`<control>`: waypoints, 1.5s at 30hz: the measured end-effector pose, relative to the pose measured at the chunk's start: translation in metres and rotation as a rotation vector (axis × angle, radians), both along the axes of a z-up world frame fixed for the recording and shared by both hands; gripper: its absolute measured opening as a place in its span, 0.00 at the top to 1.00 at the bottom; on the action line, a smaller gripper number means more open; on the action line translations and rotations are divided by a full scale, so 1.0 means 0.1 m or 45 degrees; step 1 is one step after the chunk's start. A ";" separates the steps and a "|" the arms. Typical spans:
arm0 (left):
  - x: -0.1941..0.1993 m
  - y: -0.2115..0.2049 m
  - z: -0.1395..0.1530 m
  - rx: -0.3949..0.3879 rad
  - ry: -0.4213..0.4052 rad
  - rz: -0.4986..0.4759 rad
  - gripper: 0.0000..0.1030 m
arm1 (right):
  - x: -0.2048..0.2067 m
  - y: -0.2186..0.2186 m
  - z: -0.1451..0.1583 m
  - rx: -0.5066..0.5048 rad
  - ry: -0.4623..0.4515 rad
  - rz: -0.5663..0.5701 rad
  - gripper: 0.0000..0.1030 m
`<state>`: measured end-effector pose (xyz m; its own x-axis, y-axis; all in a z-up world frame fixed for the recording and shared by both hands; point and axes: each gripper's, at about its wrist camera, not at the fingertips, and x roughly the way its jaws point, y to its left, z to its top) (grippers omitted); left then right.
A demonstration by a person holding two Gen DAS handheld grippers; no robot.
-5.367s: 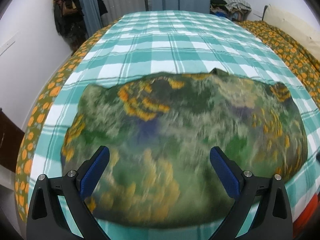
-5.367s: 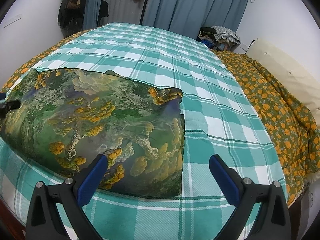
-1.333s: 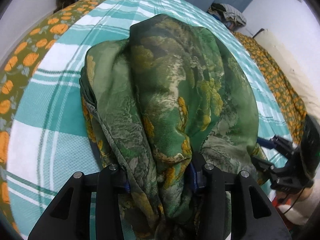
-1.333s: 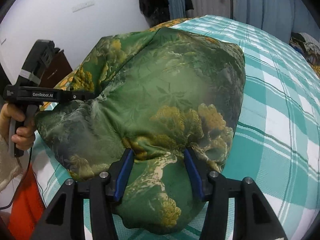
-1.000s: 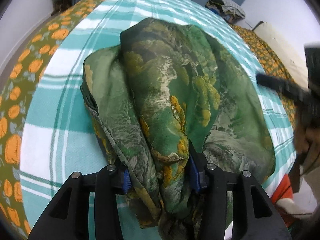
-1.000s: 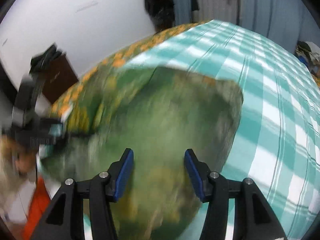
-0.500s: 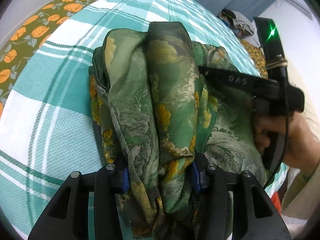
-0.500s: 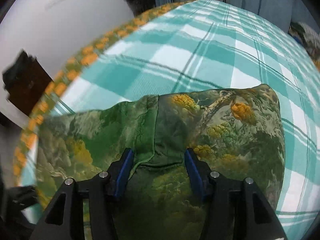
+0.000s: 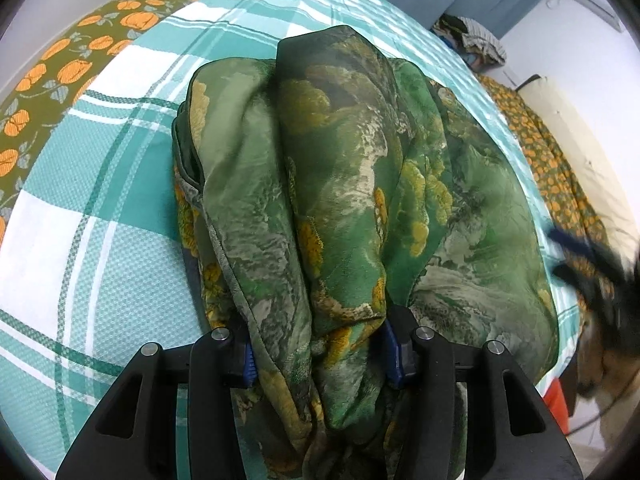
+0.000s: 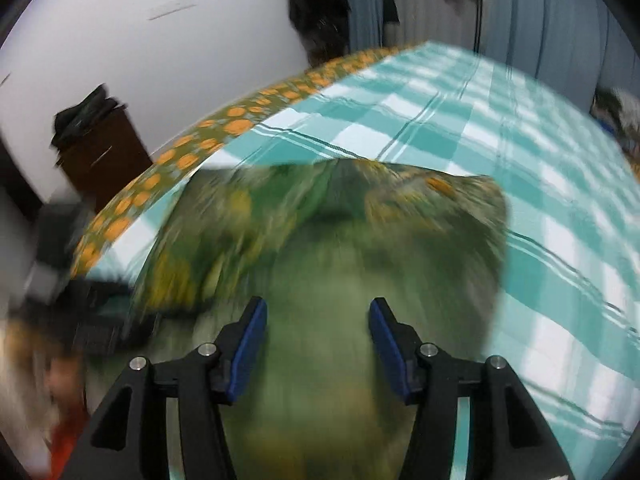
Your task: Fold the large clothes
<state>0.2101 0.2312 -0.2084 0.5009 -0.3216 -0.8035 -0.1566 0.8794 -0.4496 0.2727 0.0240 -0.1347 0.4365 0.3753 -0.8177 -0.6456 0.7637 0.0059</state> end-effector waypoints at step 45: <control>-0.04 0.47 0.14 -0.499 -0.102 0.111 0.11 | -0.25 0.89 -0.67 -0.194 0.131 0.131 0.37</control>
<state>0.2065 0.2780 -0.1943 0.5958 -0.5493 -0.5859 -0.1740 0.6239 -0.7619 0.2476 0.1130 -0.2018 0.3136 0.2825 -0.9065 -0.7224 0.6906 -0.0347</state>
